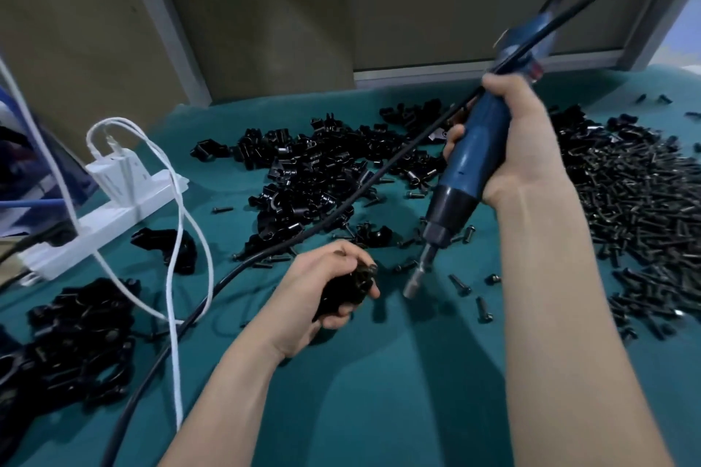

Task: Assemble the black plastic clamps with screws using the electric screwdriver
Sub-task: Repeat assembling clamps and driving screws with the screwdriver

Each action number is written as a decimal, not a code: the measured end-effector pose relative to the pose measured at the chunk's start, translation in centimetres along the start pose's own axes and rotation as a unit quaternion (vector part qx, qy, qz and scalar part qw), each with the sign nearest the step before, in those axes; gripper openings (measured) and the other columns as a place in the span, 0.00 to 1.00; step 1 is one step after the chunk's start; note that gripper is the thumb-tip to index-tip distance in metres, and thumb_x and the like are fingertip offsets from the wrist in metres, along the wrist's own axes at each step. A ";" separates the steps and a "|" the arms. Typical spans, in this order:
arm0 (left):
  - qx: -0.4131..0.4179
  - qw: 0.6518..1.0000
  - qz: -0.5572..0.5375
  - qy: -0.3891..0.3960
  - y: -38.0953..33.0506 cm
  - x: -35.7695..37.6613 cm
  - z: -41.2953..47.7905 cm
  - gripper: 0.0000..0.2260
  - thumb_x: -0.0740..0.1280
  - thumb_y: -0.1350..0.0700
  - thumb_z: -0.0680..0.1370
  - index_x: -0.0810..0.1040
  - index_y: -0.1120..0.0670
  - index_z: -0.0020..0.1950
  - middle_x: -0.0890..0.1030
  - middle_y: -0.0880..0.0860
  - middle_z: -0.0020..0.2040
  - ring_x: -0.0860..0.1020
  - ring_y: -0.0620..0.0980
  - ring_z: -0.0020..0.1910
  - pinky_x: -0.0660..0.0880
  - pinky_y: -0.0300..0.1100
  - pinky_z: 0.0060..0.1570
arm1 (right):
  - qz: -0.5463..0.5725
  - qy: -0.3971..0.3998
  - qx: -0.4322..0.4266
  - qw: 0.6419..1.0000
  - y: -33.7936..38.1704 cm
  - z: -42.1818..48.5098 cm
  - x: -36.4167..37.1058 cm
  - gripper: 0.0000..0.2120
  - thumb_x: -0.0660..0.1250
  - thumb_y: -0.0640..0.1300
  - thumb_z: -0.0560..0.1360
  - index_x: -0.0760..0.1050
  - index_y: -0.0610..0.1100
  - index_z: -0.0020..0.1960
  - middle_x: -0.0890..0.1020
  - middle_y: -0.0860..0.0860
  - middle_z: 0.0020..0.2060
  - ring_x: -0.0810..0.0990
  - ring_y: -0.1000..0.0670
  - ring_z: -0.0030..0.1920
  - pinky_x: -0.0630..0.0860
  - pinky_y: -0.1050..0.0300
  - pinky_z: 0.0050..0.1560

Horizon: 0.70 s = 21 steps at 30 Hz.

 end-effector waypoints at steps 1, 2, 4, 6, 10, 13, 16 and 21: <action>-0.009 1.000 0.024 0.002 0.0 0.0 -0.1 0.07 0.62 0.59 0.76 0.78 0.56 0.42 0.80 0.59 0.34 0.66 0.47 0.24 0.58 0.31 0.20 | 0.008 -0.010 -0.031 0.999 0.7 -0.2 0.0 0.11 0.69 0.48 0.71 0.71 0.43 0.40 0.77 0.49 0.32 0.74 0.52 0.27 0.74 0.60 0.31; -0.016 0.999 0.046 -0.001 0.1 -0.2 -0.1 0.11 0.61 0.61 0.79 0.79 0.54 0.40 0.80 0.59 0.34 0.65 0.46 0.24 0.57 0.31 0.20 | 0.027 -0.014 -0.054 0.998 1.3 -0.3 0.1 0.11 0.69 0.49 0.72 0.71 0.43 0.38 0.76 0.50 0.31 0.74 0.52 0.26 0.73 0.60 0.30; -0.027 0.996 0.078 -0.014 0.0 -0.5 -0.2 0.17 0.58 0.63 0.80 0.81 0.51 0.38 0.80 0.57 0.32 0.64 0.45 0.23 0.56 0.30 0.20 | 0.070 -0.011 -0.075 0.995 2.0 -0.5 0.1 0.12 0.69 0.48 0.72 0.71 0.44 0.35 0.75 0.51 0.28 0.74 0.51 0.26 0.73 0.60 0.30; -0.034 0.995 0.088 -0.026 -0.1 -0.8 -0.3 0.17 0.58 0.63 0.80 0.81 0.51 0.37 0.80 0.56 0.31 0.63 0.45 0.23 0.56 0.29 0.20 | 0.082 -0.015 -0.078 0.993 2.1 -0.4 0.0 0.10 0.68 0.45 0.72 0.70 0.44 0.36 0.74 0.51 0.27 0.73 0.52 0.25 0.73 0.61 0.30; -0.045 0.994 0.091 -0.038 -0.1 -1.1 -0.3 0.17 0.59 0.63 0.80 0.81 0.50 0.38 0.80 0.56 0.31 0.63 0.44 0.23 0.56 0.29 0.19 | 0.087 -0.042 -0.067 0.993 0.8 0.0 -0.4 0.09 0.66 0.40 0.73 0.67 0.43 0.36 0.72 0.51 0.27 0.73 0.52 0.25 0.73 0.61 0.29; -0.048 0.994 0.087 -0.038 0.0 -1.1 -0.3 0.17 0.59 0.63 0.80 0.82 0.50 0.38 0.80 0.56 0.31 0.63 0.44 0.23 0.56 0.29 0.19 | 0.089 -0.031 -0.064 0.994 0.3 0.2 -0.1 0.09 0.66 0.40 0.73 0.67 0.43 0.37 0.72 0.50 0.28 0.72 0.52 0.25 0.72 0.61 0.29; -0.042 0.996 0.074 -0.041 -0.1 -1.2 -0.3 0.17 0.58 0.63 0.80 0.82 0.51 0.38 0.79 0.57 0.31 0.63 0.45 0.23 0.56 0.28 0.20 | 0.081 -0.010 -0.068 0.994 0.2 0.3 0.4 0.09 0.66 0.41 0.72 0.67 0.43 0.36 0.72 0.50 0.27 0.72 0.51 0.25 0.72 0.61 0.28; -0.039 0.996 0.065 -0.040 -0.2 -1.0 -0.4 0.18 0.58 0.64 0.80 0.80 0.50 0.36 0.79 0.58 0.31 0.62 0.45 0.23 0.56 0.28 0.20 | 0.095 0.015 -0.051 0.994 -0.5 0.1 1.4 0.09 0.65 0.42 0.72 0.67 0.43 0.35 0.72 0.51 0.27 0.71 0.52 0.25 0.71 0.61 0.28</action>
Point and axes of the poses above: each hand's wrist, its own z-axis towards the middle knuckle, its own x-axis out of the palm, y = z × x, the point moved 8 cm from there along z, towards the middle knuckle
